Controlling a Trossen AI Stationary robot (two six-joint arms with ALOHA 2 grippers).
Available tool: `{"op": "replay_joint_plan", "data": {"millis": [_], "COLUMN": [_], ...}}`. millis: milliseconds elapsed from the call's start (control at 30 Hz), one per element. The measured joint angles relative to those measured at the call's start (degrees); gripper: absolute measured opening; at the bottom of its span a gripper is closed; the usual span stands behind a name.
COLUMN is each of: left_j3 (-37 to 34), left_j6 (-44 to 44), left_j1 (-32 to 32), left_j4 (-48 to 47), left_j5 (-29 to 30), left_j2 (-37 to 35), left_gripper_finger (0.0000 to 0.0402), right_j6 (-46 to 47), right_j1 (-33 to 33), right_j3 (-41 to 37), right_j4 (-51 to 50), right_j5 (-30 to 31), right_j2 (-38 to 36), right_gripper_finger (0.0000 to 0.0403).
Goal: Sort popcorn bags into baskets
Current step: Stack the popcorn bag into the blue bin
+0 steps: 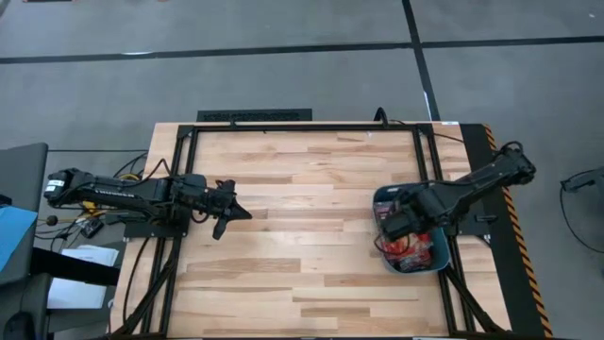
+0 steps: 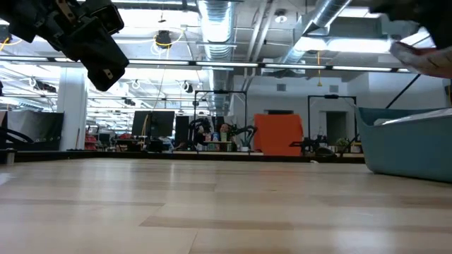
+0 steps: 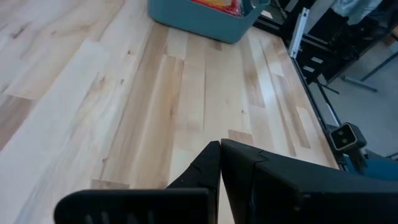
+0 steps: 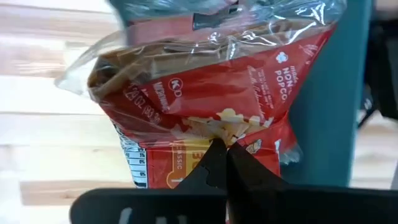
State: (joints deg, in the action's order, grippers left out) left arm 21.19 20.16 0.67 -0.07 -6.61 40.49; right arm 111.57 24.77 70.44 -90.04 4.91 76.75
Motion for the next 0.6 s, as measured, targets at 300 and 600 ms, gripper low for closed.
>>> {"op": "replay_joint_plan", "data": {"millis": [300,600], "left_j3": [0.0,0.0], "left_j6": [0.0,0.0], "left_j1": [0.0,0.0], "left_j4": [0.0,0.0], "left_j5": [1.1,1.1], "left_j2": [0.0,0.0], "left_gripper_finger": [0.0,0.0], "right_j6": [5.2,-1.9], "right_j1": [0.0,-3.9], "right_j3": [-8.4,-9.8], "right_j4": [0.9,2.5], "right_j5": [-3.6,-3.5], "right_j2": [-2.6,-2.4], "right_gripper_finger": [0.0038,0.0077]}}
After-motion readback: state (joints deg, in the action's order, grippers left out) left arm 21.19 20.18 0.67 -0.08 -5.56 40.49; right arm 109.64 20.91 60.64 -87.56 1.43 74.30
